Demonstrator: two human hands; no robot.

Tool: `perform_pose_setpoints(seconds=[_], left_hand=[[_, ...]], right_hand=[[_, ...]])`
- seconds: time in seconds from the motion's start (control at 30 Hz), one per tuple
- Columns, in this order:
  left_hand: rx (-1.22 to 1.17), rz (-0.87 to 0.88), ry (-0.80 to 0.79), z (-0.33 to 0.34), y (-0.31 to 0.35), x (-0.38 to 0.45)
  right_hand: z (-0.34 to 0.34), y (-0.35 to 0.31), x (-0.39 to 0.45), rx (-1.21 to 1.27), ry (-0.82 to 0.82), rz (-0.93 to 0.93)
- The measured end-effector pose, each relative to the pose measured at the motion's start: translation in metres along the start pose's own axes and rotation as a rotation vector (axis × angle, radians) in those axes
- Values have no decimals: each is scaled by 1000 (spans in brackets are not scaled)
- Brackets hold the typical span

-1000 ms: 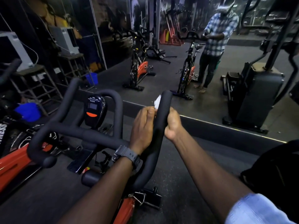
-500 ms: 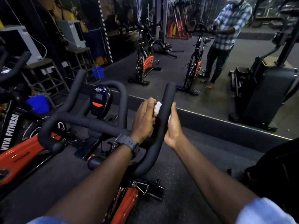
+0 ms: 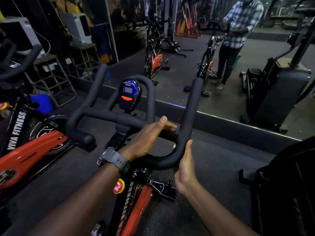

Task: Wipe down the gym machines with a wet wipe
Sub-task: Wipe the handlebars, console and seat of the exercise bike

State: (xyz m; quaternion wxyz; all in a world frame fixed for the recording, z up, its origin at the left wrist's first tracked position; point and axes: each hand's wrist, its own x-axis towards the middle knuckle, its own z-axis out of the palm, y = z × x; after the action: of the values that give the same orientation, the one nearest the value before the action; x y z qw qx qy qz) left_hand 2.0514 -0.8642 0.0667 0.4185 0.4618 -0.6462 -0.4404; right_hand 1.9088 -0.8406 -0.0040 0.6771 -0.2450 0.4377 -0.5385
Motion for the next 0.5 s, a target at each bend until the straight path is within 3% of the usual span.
perform_pose_setpoints(seconds=[0.17, 0.27, 0.5], left_hand=[[-115, -78, 13, -14, -12, -14], [-141, -58, 26, -11, -11, -19], [-95, -21, 30, -11, -12, -21]], right_hand=[[15, 39, -42, 66, -56, 70], [43, 60, -60, 260, -156, 153], [103, 68, -73, 348, -241, 232]])
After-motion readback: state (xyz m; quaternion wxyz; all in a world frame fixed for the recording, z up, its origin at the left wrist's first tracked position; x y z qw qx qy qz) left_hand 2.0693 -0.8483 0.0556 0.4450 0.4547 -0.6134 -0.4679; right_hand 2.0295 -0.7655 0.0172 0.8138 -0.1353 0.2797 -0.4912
